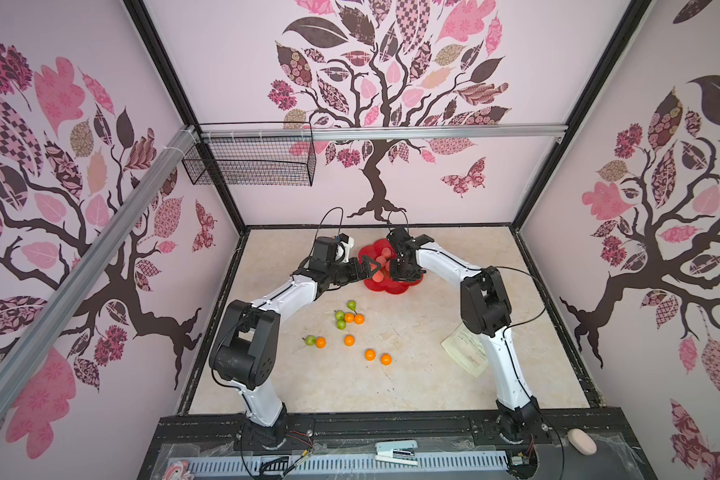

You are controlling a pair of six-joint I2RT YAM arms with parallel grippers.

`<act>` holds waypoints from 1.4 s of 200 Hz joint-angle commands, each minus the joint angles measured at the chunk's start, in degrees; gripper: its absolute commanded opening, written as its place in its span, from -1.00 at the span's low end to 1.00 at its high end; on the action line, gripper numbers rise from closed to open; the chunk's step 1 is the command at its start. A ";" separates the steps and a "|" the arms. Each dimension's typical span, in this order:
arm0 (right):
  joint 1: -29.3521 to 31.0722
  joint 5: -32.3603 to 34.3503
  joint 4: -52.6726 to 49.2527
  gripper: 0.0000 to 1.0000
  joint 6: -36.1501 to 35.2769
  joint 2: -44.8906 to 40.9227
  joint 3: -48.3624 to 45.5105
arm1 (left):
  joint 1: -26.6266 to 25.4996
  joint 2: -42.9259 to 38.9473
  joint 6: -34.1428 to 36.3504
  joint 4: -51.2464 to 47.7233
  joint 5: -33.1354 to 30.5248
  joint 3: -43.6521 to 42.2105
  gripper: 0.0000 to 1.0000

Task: Place and organize the fake fruits in the fruit bowl
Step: 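Lift the kumquat and carry it over the red bowl with the right gripper, then lower the kumquat into the bowl and open the right gripper, then raise the right gripper and move it over another kumquat near the robot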

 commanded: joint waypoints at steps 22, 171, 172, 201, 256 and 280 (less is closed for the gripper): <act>-0.17 0.96 -2.93 -0.28 -1.01 3.79 4.11 | 0.15 0.63 -0.69 0.59 0.85 2.18 0.97; -0.28 2.48 -5.69 -0.05 -1.81 4.56 7.48 | 0.13 0.51 0.80 -2.24 -0.38 3.16 0.97; -0.25 2.52 -5.72 -0.05 -1.85 4.55 7.53 | 0.17 0.49 0.81 -2.26 -0.39 3.15 0.97; -0.24 2.57 -7.37 -0.03 -2.48 3.33 8.55 | 0.13 -0.30 1.82 -3.24 -1.03 3.21 0.98; -0.20 0.10 -6.56 0.02 -4.78 -5.49 7.01 | -0.57 -8.35 4.07 -8.35 -5.72 1.04 0.97; -0.15 -1.97 -2.27 0.02 -5.03 -12.75 0.07 | -1.95 -14.42 4.39 -11.11 -8.82 -1.51 0.97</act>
